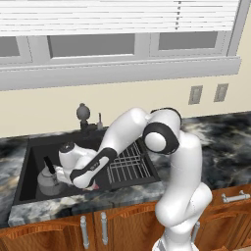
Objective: Pick the jar and kettle and place them in the sink. Then turn on the water.
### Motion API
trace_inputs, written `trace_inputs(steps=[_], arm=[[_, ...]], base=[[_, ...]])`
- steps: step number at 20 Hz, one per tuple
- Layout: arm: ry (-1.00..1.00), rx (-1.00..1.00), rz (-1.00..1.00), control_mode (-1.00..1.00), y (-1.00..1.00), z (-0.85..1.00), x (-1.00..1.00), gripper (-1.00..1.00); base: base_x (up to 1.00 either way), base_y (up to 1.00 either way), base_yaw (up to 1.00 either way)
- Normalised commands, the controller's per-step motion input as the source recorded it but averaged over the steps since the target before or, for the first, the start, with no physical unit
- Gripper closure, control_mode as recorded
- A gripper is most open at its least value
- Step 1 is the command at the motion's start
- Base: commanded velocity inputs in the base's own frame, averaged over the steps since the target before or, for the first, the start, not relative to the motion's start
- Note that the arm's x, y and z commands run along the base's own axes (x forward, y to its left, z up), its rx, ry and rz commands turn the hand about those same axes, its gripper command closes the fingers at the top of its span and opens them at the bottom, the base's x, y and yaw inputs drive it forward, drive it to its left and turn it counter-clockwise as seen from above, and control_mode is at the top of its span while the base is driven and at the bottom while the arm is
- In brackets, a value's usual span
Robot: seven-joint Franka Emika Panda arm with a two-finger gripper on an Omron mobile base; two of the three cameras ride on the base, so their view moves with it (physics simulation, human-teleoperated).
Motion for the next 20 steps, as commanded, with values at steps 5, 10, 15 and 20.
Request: trace_inputs(steps=[5, 10, 15, 20], arm=[[0.00, 0.00, 0.01, -1.00, -0.10, 0.43, -0.02, -1.00], [-0.01, 0.00, 0.04, -1.00, -0.01, 0.67, -0.34, -1.00], [-0.08, 0.00, 0.06, -1.00, -0.12, 0.68, -0.50, -1.00], [-0.15, 0.00, 0.09, -1.00, -0.29, 0.58, -0.47, -1.00]], base=[[0.00, 0.00, 0.00], [0.00, 0.00, 0.00], [0.00, 0.00, 0.00], [0.00, 0.00, 0.00]])
